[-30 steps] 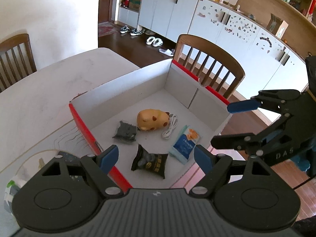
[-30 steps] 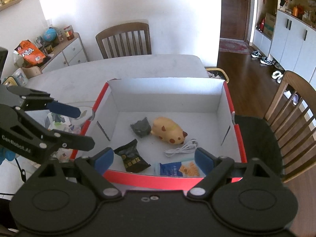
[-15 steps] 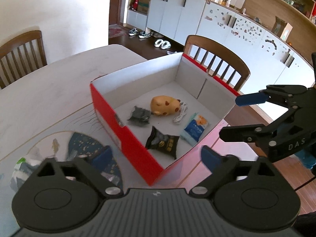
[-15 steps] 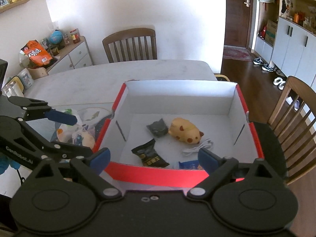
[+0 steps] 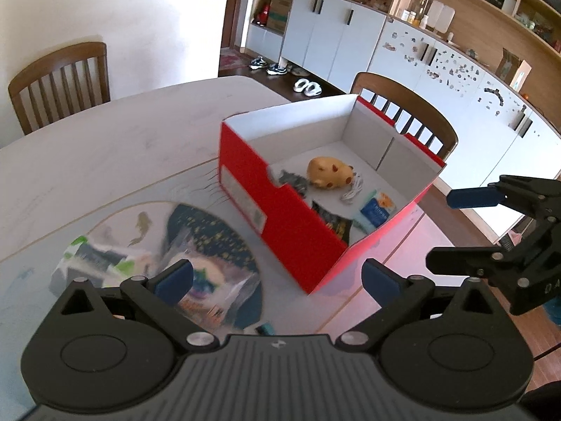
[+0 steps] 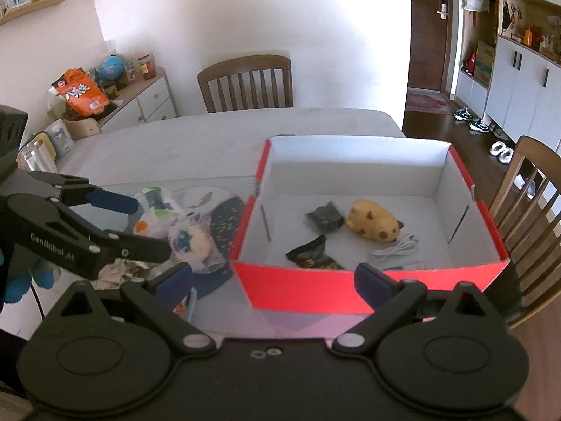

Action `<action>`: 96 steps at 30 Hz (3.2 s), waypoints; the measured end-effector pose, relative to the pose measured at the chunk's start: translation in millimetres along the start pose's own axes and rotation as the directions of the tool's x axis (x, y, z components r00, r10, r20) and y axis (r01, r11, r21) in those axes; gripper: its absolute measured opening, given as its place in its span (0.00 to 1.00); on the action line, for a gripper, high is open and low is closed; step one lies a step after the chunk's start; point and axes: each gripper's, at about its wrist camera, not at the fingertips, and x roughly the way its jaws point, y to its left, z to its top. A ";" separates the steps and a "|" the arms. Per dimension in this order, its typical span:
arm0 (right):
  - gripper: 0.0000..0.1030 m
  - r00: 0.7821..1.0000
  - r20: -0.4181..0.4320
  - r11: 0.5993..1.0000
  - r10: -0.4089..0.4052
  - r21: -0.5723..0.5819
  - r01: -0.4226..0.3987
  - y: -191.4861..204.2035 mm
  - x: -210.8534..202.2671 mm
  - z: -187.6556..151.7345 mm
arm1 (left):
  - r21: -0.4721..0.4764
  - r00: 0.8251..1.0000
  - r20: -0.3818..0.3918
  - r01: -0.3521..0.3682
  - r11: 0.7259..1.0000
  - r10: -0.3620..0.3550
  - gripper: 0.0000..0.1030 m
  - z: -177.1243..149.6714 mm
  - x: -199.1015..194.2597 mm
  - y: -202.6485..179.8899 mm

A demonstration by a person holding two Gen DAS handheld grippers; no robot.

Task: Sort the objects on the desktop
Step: 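Move both open tools back from the box to the item pile, then grasp the silver foil packet with the left tool while the right tool grasps the white chicken packet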

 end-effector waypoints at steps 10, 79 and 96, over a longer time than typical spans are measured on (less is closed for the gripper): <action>0.96 1.000 -0.002 1.000 0.002 -0.019 -0.002 50.7 8.0 -16.6 | -0.001 1.000 0.009 -0.024 1.000 0.024 1.00 -26.8 -24.3 35.0; 0.94 0.997 -0.078 1.000 -0.006 -0.012 0.005 124.8 161.0 -62.5 | -0.091 0.987 -0.124 -0.114 0.989 0.102 0.99 -86.8 50.1 118.7; 0.66 0.999 -0.045 1.000 0.004 -0.015 -0.005 125.2 152.0 -62.6 | -0.068 0.989 -0.107 -0.107 0.992 0.099 0.85 -91.8 50.6 117.0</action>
